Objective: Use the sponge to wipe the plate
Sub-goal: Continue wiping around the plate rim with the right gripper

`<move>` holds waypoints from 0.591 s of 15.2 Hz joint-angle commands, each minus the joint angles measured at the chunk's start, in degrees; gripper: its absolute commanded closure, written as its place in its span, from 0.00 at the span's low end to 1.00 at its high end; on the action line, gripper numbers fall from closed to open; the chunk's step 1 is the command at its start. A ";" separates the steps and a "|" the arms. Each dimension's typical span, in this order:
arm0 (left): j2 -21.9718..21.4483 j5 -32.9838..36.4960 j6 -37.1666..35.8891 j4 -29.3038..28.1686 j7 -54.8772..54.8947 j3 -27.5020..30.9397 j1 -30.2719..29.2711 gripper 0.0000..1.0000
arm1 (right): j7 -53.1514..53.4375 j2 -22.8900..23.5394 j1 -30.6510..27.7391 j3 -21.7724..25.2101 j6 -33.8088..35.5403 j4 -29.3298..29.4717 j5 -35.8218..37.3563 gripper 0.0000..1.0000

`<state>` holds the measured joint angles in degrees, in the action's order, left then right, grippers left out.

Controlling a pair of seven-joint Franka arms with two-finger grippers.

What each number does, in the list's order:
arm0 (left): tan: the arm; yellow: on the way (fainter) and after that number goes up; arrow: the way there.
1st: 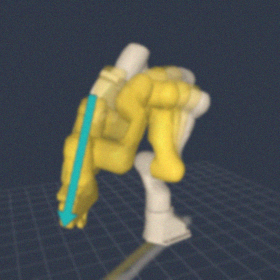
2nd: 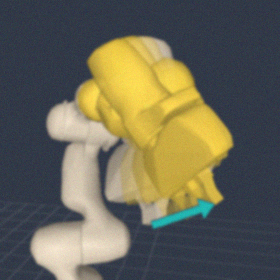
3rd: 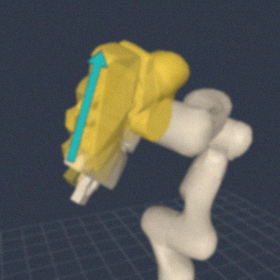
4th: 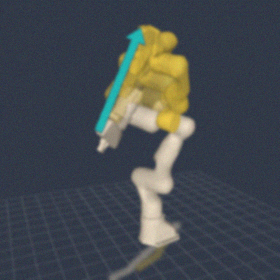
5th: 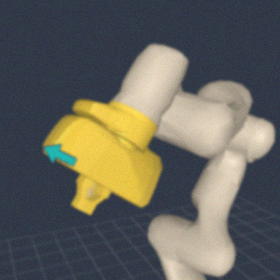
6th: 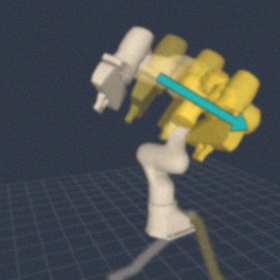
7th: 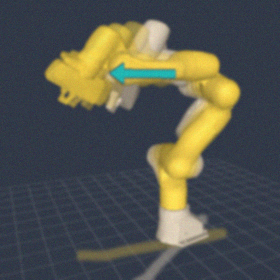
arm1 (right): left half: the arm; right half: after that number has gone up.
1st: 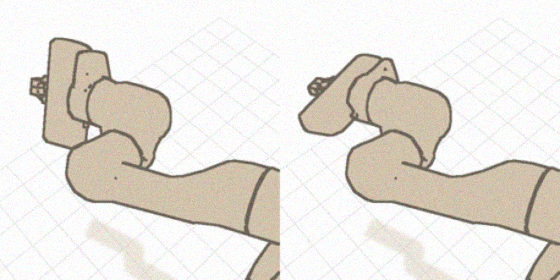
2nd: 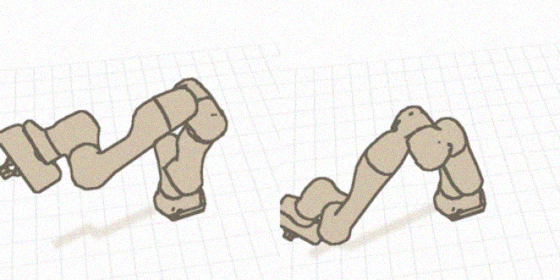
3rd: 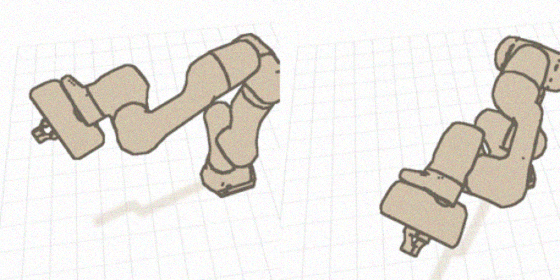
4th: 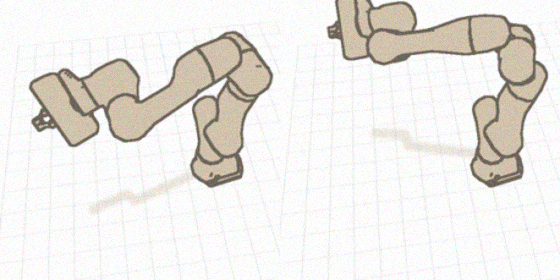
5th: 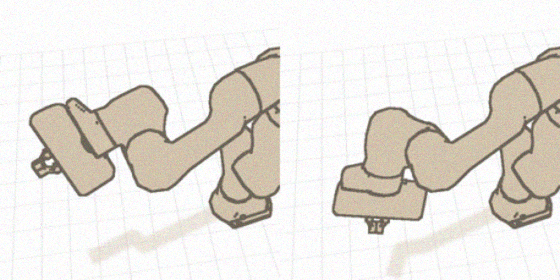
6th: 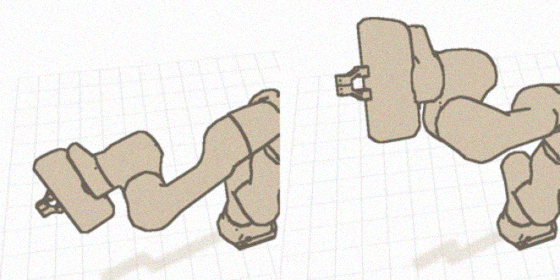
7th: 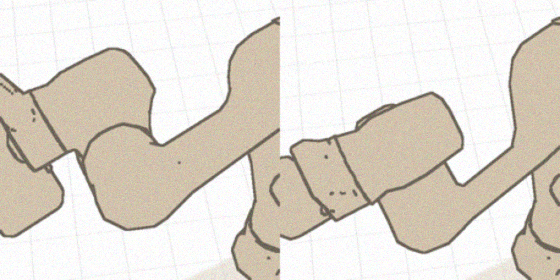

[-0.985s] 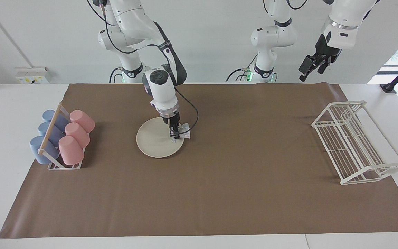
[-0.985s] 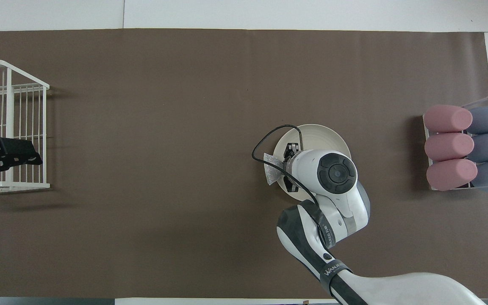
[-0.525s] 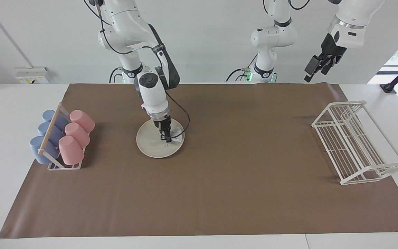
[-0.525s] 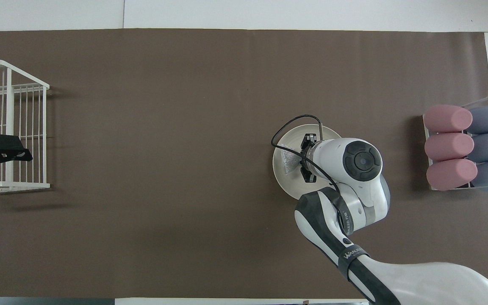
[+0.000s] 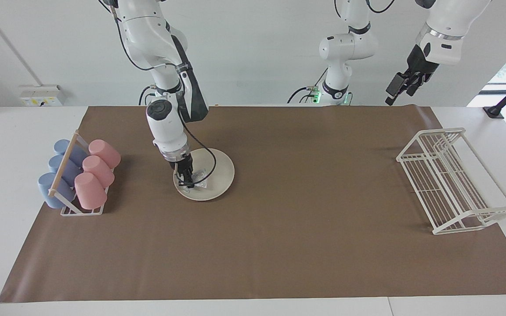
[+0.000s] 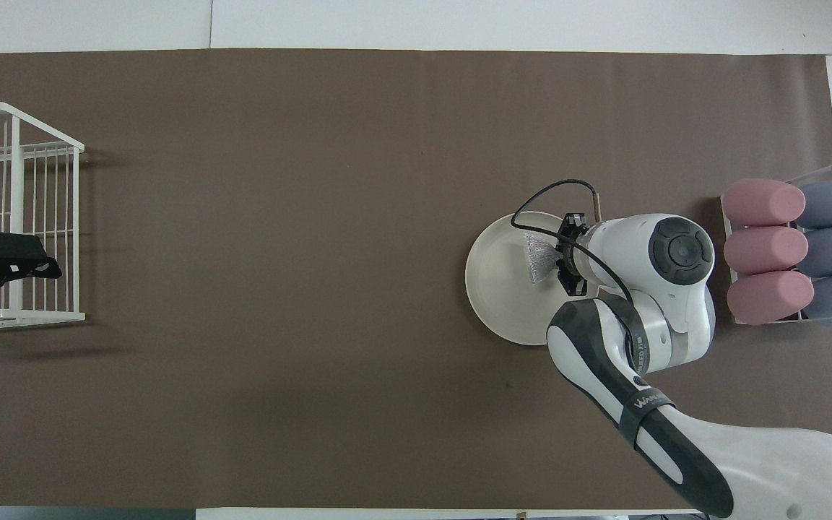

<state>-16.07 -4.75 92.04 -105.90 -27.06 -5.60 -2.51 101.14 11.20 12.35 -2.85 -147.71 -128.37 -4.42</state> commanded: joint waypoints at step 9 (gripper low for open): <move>-1.77 -0.70 2.53 -1.85 -0.10 -0.37 0.04 0.00 | 17.95 0.76 12.25 -0.40 -0.56 0.05 0.02 1.00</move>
<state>-16.09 -4.87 93.17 -105.92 -27.06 -6.17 -2.49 117.41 11.06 24.06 -3.18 -147.75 -128.29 -4.42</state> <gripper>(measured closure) 0.000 0.877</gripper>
